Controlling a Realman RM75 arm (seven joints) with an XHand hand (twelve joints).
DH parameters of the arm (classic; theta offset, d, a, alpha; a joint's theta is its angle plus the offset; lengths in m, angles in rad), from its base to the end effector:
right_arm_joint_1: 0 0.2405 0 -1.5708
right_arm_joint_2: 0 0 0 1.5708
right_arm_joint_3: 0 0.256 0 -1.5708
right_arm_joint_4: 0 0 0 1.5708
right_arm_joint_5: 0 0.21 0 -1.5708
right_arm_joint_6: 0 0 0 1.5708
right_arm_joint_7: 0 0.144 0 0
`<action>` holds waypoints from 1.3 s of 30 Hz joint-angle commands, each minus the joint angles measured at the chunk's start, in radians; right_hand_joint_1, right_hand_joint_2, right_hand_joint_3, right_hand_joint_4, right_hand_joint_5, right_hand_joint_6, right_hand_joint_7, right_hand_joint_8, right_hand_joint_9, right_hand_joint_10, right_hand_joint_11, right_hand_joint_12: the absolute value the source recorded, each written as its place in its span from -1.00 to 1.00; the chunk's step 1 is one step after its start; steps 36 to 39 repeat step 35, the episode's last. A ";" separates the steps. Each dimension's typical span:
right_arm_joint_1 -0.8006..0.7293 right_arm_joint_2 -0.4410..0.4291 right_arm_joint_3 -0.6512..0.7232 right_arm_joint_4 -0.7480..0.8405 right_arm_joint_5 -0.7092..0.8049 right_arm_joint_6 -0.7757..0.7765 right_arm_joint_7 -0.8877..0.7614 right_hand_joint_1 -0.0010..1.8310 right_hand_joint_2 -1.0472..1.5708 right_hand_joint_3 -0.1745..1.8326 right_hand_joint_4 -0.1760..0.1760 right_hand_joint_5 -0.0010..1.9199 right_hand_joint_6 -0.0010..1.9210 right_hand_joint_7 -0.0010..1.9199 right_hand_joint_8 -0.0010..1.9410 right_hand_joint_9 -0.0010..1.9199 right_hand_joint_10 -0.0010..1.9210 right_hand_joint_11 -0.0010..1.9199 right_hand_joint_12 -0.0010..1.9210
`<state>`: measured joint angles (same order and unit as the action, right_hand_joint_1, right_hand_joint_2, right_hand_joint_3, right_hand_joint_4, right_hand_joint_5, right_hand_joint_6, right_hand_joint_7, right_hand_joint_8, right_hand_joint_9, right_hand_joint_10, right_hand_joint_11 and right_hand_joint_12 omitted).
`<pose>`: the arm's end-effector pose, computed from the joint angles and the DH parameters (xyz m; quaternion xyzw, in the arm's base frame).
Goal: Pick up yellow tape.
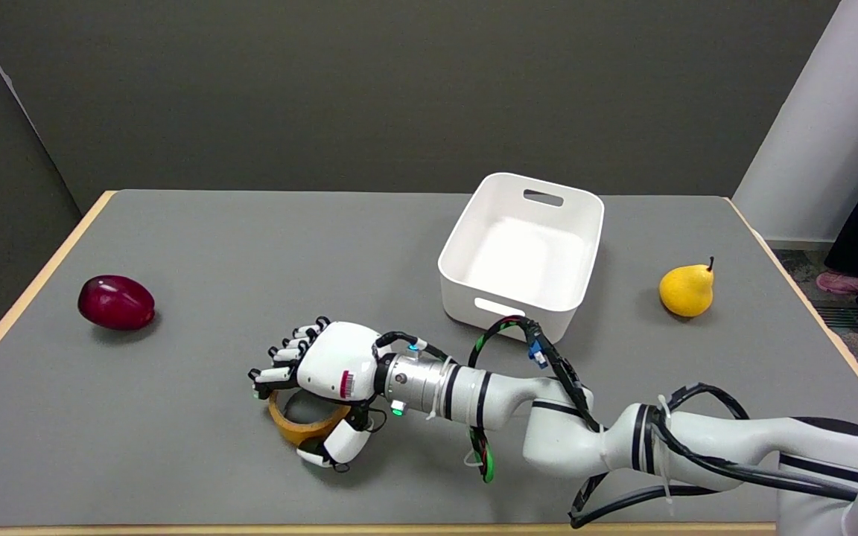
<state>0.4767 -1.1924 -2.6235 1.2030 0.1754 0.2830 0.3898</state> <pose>-0.3000 -0.3508 0.0971 0.9349 0.0042 -0.0570 0.3504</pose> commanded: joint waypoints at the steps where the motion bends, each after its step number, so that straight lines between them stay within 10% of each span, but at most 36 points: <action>1: -0.019 0.004 0.025 -0.023 -0.005 0.032 0.008 0.00 0.37 0.07 0.91 -0.52 0.25 -0.32 0.08 -0.31 0.27 -0.38 0.66; 3: -0.020 0.004 0.026 -0.023 -0.005 0.035 0.008 0.25 0.72 -0.66 -0.37 -0.43 0.66 -0.14 0.37 -0.23 0.28 -0.30 0.68; 12: 0.008 0.017 0.077 0.053 -0.014 0.041 0.000 0.29 0.63 -0.47 -0.67 -0.38 0.56 -0.08 0.42 -0.11 0.33 -0.19 0.67; 25: 0.087 0.091 0.380 0.311 -0.018 -0.014 -0.097 0.29 0.60 -0.41 -0.63 -0.36 0.57 -0.07 0.42 -0.08 0.36 -0.14 0.74; 39: 0.175 0.149 0.621 0.251 -0.006 -0.042 -0.264 0.29 0.60 -0.40 -0.60 -0.36 0.57 -0.07 0.42 -0.09 0.36 -0.13 0.76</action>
